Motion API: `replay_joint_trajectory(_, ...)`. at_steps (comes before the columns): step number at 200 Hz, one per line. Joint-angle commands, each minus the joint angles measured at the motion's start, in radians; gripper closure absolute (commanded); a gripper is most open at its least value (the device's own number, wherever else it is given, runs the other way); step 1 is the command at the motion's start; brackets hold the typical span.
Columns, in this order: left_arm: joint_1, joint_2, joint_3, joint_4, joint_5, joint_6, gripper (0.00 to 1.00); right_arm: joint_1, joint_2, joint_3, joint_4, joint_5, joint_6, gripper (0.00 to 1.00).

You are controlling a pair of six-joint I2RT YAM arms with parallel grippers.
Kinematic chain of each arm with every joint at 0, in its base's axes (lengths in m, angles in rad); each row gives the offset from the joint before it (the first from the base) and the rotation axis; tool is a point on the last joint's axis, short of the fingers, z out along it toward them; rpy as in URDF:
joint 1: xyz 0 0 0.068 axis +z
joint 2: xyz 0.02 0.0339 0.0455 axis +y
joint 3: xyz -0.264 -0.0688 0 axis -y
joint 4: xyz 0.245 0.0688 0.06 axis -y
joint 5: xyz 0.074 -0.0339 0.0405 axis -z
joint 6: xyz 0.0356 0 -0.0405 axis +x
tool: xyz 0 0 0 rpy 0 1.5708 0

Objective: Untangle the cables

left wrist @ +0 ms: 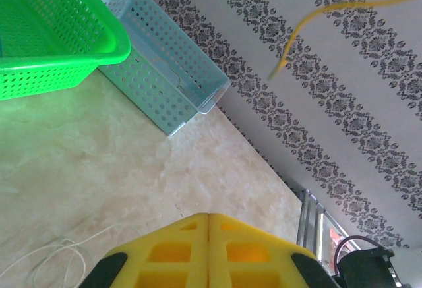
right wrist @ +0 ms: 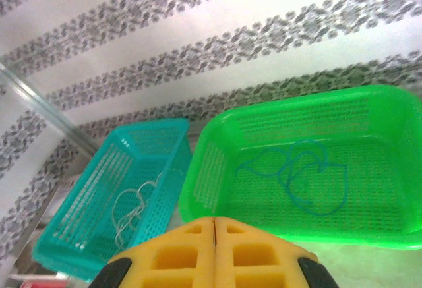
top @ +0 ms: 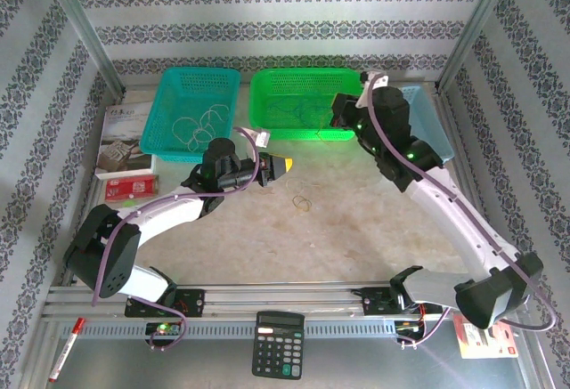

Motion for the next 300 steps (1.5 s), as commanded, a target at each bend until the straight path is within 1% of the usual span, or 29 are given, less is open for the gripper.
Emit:
replay_joint_trajectory(1, -0.012, -0.017, 0.002, 0.041, 0.017, -0.007, 0.83, -0.077, -0.029, 0.009, -0.011, -0.002, -0.026, 1.00)
replay_joint_trajectory(27, -0.012, -0.048, 0.008, 0.008, -0.003, 0.003, 0.63, -0.207, -0.014, 0.004, -0.030, 0.021, -0.051, 1.00)
replay_joint_trajectory(49, -0.010, -0.075, 0.008, -0.023, -0.024, 0.011, 0.50, -0.321, 0.027, -0.018, -0.016, 0.052, -0.049, 1.00)
replay_joint_trajectory(73, -0.011, -0.108, 0.012, -0.062, -0.046, 0.020, 0.37, -0.430, 0.112, -0.024, 0.007, 0.091, -0.041, 1.00)
replay_joint_trajectory(93, -0.011, -0.136, 0.017, -0.097, -0.064, 0.029, 0.21, -0.499, 0.192, -0.009, 0.025, 0.119, -0.019, 1.00)
replay_joint_trajectory(119, -0.011, -0.170, 0.025, -0.134, -0.082, 0.040, 0.00, -0.552, 0.317, 0.041, 0.022, 0.134, -0.023, 1.00)
replay_joint_trajectory(133, -0.010, -0.189, 0.027, -0.156, -0.092, 0.048, 0.00, -0.574, 0.380, 0.074, 0.014, 0.113, -0.038, 1.00)
replay_joint_trajectory(137, -0.011, -0.196, 0.027, -0.161, -0.095, 0.049, 0.00, -0.578, 0.396, 0.081, 0.014, 0.099, -0.045, 0.98)
replay_joint_trajectory(145, -0.011, -0.208, 0.027, -0.171, -0.103, 0.054, 0.00, -0.586, 0.423, 0.100, -0.001, 0.090, -0.051, 0.88)
replay_joint_trajectory(151, -0.011, -0.217, 0.026, -0.178, -0.110, 0.056, 0.00, -0.589, 0.438, 0.109, -0.005, 0.080, -0.056, 0.79)
replay_joint_trajectory(155, -0.010, -0.224, 0.025, -0.182, -0.119, 0.058, 0.00, -0.589, 0.444, 0.111, -0.001, 0.060, -0.061, 0.71)
replay_joint_trajectory(161, -0.010, -0.235, 0.022, -0.184, -0.130, 0.061, 0.00, -0.590, 0.447, 0.113, 0.002, 0.038, -0.069, 0.63)
replay_joint_trajectory(169, -0.010, -0.251, 0.013, -0.185, -0.153, 0.064, 0.00, -0.587, 0.448, 0.115, 0.002, 0.020, -0.074, 0.57)
replay_joint_trajectory(179, -0.010, -0.270, 0.003, -0.188, -0.187, 0.065, 0.00, -0.583, 0.440, 0.108, 0.005, 0.002, -0.076, 0.52)
replay_joint_trajectory(202, -0.010, -0.302, -0.015, -0.198, -0.260, 0.082, 0.00, -0.564, 0.405, 0.077, 0.014, -0.039, -0.073, 0.49)
replay_joint_trajectory(226, -0.009, -0.337, -0.038, -0.204, -0.338, 0.101, 0.00, -0.512, 0.346, 0.025, 0.025, -0.075, -0.069, 0.48)
replay_joint_trajectory(254, -0.009, -0.372, -0.052, -0.234, -0.419, 0.119, 0.00, -0.409, 0.260, -0.062, 0.047, -0.097, -0.059, 0.47)
replay_joint_trajectory(272, -0.009, -0.391, -0.065, -0.242, -0.462, 0.111, 0.00, -0.326, 0.213, -0.126, 0.063, -0.098, -0.048, 0.47)
replay_joint_trajectory(300, -0.008, -0.402, -0.070, -0.283, -0.489, 0.091, 0.00, -0.194, 0.176, -0.213, 0.087, -0.076, -0.021, 0.45)
